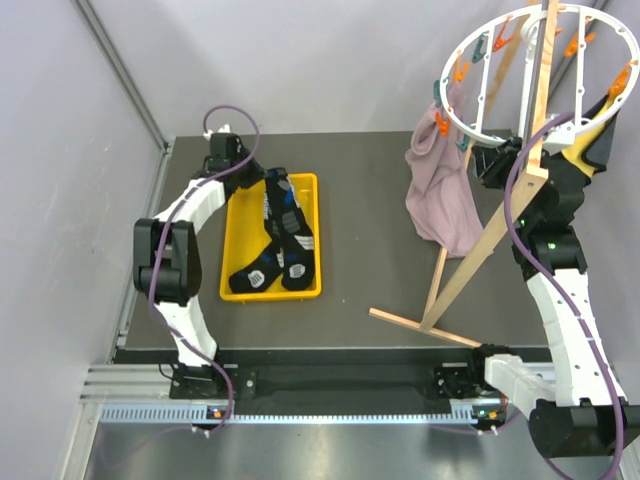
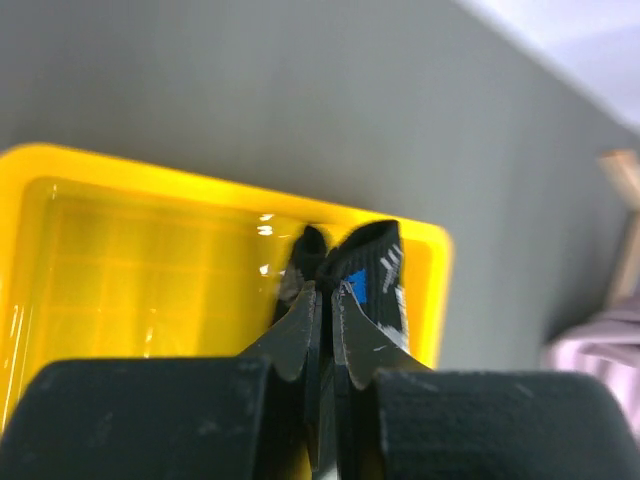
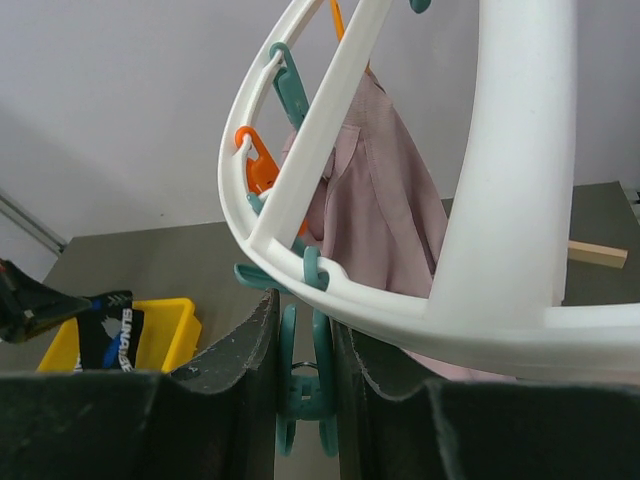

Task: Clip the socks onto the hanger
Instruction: Pick up the sock from the bin.

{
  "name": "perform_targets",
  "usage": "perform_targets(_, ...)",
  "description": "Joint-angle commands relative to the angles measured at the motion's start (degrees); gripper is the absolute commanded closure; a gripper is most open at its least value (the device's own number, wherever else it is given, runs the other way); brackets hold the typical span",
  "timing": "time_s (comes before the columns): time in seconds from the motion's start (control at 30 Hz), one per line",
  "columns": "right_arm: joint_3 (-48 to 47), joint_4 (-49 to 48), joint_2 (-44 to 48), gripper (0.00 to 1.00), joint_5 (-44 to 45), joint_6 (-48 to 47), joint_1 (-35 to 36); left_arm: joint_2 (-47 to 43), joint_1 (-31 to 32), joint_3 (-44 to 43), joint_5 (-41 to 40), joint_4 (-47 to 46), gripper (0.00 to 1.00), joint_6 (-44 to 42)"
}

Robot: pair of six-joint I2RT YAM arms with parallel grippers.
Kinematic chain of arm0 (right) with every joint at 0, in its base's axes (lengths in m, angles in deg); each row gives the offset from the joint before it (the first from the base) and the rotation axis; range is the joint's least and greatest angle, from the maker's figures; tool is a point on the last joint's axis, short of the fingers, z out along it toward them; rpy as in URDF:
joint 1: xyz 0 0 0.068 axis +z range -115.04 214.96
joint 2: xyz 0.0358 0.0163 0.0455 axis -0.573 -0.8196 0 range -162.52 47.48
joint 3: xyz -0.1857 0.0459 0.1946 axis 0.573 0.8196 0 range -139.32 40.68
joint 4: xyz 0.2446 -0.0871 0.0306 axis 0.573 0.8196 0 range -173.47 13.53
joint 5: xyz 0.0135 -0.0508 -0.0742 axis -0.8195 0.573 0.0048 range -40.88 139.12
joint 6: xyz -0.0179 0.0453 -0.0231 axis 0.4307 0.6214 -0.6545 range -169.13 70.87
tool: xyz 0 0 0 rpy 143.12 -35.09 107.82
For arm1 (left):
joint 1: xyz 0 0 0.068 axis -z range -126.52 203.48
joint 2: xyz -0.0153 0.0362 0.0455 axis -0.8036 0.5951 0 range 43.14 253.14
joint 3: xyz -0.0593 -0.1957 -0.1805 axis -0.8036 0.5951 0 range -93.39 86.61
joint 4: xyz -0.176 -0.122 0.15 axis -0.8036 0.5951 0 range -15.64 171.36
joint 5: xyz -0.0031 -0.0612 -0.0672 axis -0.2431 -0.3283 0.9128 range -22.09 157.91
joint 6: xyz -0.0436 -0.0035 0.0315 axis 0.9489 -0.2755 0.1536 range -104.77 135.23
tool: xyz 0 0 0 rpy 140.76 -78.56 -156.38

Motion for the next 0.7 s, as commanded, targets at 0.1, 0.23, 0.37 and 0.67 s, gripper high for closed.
perform_targets(0.1,-1.2,4.6,-0.2,1.00,-1.3,0.9,-0.5,-9.2,0.5,1.0,1.2,0.7,0.99,-0.7)
perform_targets(0.23,-0.9,4.7,0.1,1.00,-1.2,0.7,-0.6,-12.6,1.1,6.0,2.2,-0.2,1.00,0.9)
perform_targets(0.37,-0.5,4.7,0.3,1.00,-1.3,0.7,-0.6,-14.3,1.6,10.5,4.3,-2.2,1.00,2.0)
perform_targets(0.67,-0.6,5.9,0.3,1.00,-2.4,0.5,-0.6,-23.7,6.6,20.8,21.0,-14.7,1.00,1.2)
